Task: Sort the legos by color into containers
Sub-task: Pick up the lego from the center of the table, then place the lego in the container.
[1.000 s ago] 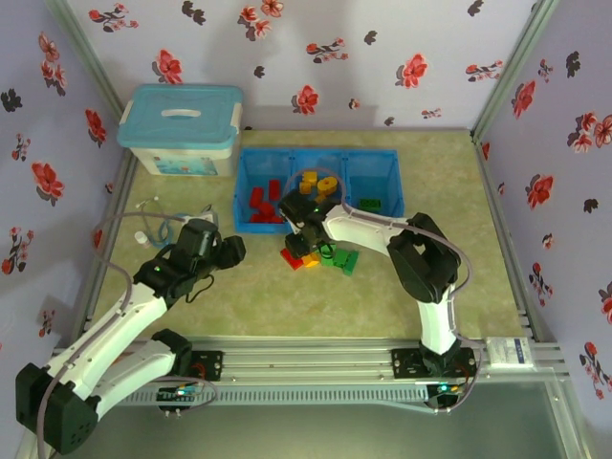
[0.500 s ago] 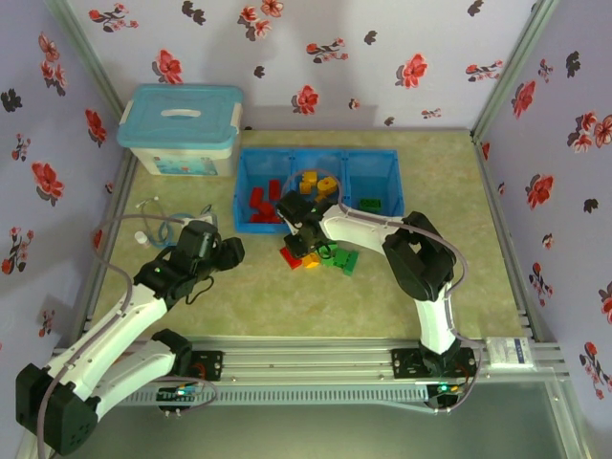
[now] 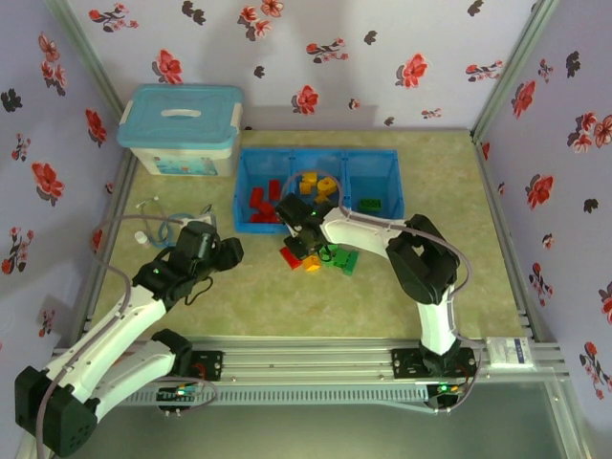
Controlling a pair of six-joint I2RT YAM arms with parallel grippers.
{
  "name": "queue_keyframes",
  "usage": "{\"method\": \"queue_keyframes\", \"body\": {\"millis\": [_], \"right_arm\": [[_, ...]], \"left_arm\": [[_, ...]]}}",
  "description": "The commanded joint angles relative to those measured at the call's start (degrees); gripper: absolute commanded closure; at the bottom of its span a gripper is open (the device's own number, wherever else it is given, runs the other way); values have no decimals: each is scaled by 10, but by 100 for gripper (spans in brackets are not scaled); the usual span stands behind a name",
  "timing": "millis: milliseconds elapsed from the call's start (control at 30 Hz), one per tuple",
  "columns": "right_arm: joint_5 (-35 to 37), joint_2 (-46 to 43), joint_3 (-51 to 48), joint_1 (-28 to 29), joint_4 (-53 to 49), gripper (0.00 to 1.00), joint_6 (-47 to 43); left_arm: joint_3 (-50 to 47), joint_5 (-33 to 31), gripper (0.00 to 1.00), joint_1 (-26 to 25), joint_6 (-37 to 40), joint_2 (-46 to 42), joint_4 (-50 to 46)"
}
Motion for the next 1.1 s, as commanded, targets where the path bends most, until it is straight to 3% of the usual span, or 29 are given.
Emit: {"method": "queue_keyframes", "body": {"millis": [0,267,600,867,1067], "right_arm": [[13,-62,-7,9,-15,77,20],[34,-136,-5,2,-26,76,29],[66,-143,9,-66,-34,76,62],[37,-67,86,-106,-43,76,65],[11,29,211,-132,-71,76,74]], "left_arm": [[-8,-13,41,-3,1,-13,-11],[-19,-9,41,-3,-3,-22,-13],[-34,-2,41,-7,-9,-47,-14],[-41,0,41,-21,-18,-49,-4],[-39,0,41,-43,-21,-50,1]]}}
